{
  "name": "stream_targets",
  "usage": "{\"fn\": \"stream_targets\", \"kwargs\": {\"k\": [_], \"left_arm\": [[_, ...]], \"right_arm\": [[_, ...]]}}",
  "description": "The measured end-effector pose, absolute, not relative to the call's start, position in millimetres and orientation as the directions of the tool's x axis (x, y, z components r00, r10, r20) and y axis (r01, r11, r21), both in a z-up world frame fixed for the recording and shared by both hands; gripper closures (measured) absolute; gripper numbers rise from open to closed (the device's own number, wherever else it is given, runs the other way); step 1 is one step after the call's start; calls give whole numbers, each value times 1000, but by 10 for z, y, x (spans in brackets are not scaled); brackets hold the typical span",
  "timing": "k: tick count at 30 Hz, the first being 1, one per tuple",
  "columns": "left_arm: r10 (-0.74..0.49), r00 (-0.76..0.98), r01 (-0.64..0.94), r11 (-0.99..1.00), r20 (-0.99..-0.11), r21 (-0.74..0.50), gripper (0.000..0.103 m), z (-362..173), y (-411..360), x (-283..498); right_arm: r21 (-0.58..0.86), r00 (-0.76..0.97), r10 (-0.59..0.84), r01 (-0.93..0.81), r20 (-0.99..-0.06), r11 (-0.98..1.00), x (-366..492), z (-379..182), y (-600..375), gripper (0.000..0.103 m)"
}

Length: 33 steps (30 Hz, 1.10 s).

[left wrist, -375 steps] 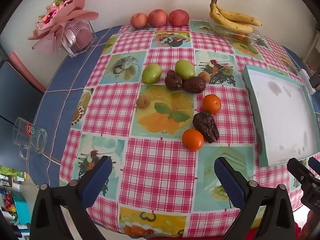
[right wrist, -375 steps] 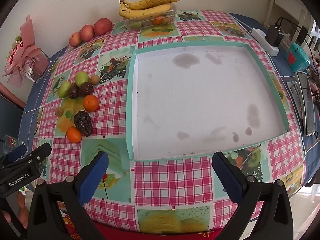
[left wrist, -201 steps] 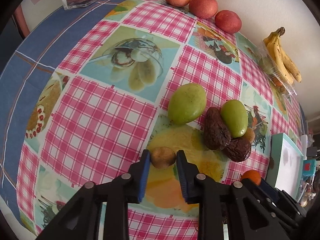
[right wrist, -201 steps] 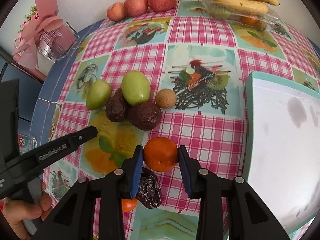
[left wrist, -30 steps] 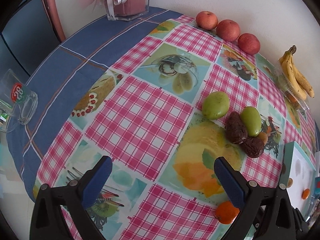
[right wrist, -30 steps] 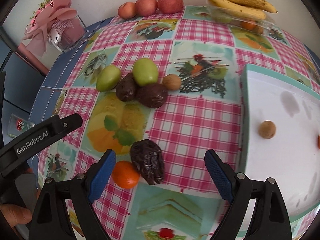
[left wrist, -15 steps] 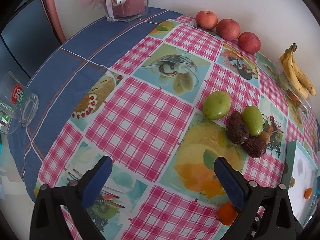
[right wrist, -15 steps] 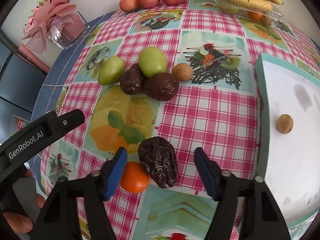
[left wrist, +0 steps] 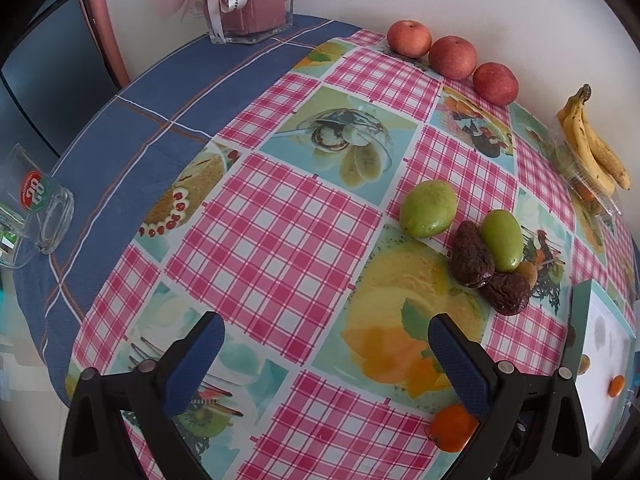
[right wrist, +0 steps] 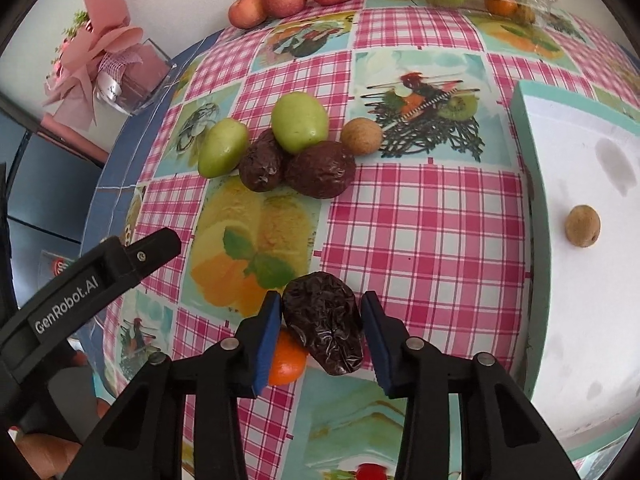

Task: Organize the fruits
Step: 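Grasp a large dark date with the right tool while the left tool grasps another tangerine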

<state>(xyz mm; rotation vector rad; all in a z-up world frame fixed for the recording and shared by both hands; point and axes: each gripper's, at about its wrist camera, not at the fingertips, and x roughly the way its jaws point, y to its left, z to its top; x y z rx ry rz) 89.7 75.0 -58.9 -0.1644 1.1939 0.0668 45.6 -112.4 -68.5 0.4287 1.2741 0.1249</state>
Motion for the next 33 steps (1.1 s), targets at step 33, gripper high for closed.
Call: {"fn": "stream_targets", "kwargs": {"k": [33], "left_arm": [[-294, 215, 94, 955, -931, -280, 22, -589, 107, 658]], "right_arm": [[286, 376, 154, 327, -914, 901, 157, -197, -1923, 61]]}}
